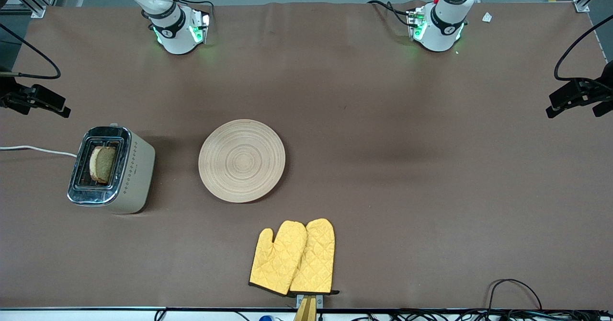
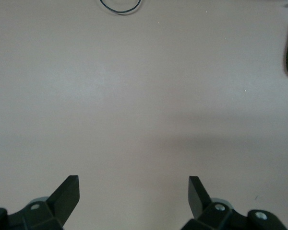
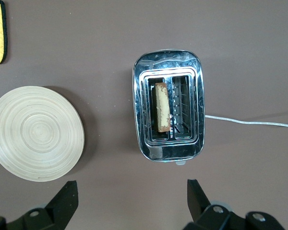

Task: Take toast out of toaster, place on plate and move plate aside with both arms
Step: 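Reach the right gripper to the toaster and grasp the toast slice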

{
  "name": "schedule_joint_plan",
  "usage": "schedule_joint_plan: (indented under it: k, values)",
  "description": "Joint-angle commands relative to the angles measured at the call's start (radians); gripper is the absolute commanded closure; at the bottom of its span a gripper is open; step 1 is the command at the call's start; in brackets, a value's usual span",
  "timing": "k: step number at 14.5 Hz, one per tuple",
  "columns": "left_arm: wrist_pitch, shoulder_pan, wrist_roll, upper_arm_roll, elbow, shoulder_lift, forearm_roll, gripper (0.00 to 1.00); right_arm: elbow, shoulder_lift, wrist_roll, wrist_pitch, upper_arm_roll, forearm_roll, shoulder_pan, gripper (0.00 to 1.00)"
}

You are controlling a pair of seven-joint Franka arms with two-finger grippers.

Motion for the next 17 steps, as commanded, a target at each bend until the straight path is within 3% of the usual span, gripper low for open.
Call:
schedule_joint_plan:
  k: [1, 10, 17]
  values:
    - [-0.006, -0.002, -0.013, -0.003, 0.016, 0.003, 0.019, 0.00, -0.034, -0.030, 0.018, 0.016, 0.002, -0.019, 0.005, 0.00]
    - [-0.007, -0.011, -0.027, -0.012, 0.016, 0.003, 0.027, 0.00, -0.097, 0.031, 0.018, 0.126, -0.004, -0.018, -0.021, 0.00]
    - [-0.009, -0.011, -0.019, -0.013, 0.016, 0.003, 0.027, 0.00, -0.097, 0.241, 0.015, 0.207, -0.004, -0.019, -0.055, 0.00]
